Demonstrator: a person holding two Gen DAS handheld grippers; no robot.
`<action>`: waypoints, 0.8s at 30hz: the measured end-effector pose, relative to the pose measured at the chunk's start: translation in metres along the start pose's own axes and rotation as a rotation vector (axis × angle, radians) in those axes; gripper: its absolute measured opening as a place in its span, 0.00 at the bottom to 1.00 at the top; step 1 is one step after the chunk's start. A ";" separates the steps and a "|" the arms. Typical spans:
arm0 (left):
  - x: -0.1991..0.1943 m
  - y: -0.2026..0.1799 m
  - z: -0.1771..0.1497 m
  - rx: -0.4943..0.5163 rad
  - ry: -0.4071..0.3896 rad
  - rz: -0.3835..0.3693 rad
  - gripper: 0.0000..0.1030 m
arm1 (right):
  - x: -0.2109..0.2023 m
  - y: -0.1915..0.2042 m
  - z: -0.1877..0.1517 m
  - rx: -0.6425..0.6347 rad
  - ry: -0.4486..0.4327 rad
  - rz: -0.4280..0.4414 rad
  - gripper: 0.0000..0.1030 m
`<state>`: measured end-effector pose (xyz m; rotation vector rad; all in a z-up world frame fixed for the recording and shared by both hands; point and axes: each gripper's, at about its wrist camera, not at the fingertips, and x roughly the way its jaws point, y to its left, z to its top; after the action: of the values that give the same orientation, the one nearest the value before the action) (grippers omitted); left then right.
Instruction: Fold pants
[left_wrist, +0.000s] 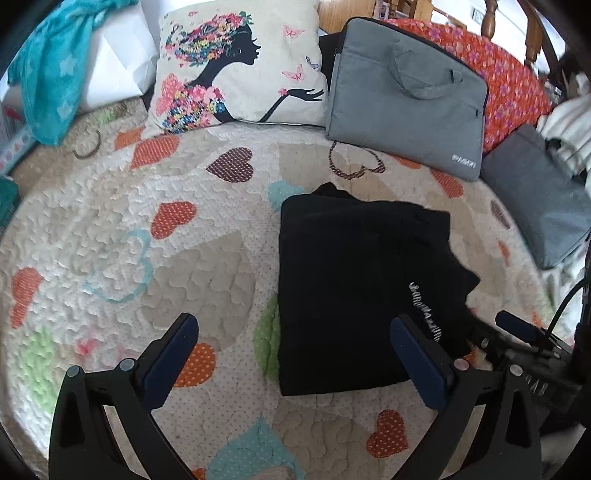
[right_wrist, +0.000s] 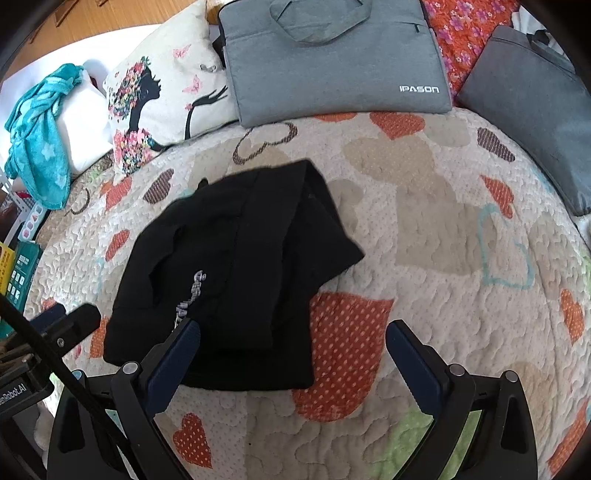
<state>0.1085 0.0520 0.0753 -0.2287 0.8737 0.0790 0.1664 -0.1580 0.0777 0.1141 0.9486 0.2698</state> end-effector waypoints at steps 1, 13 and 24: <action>0.002 0.005 0.002 -0.023 0.009 -0.021 1.00 | -0.003 -0.006 0.004 0.020 -0.016 -0.007 0.99; 0.072 0.042 0.015 -0.312 0.234 -0.264 1.00 | 0.052 -0.054 0.016 0.376 0.179 0.326 0.90; 0.084 0.024 -0.001 -0.306 0.268 -0.247 1.00 | 0.049 -0.026 0.023 0.262 0.194 0.298 0.29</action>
<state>0.1573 0.0726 0.0064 -0.6427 1.0919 -0.0510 0.2170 -0.1686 0.0471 0.4791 1.1577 0.4357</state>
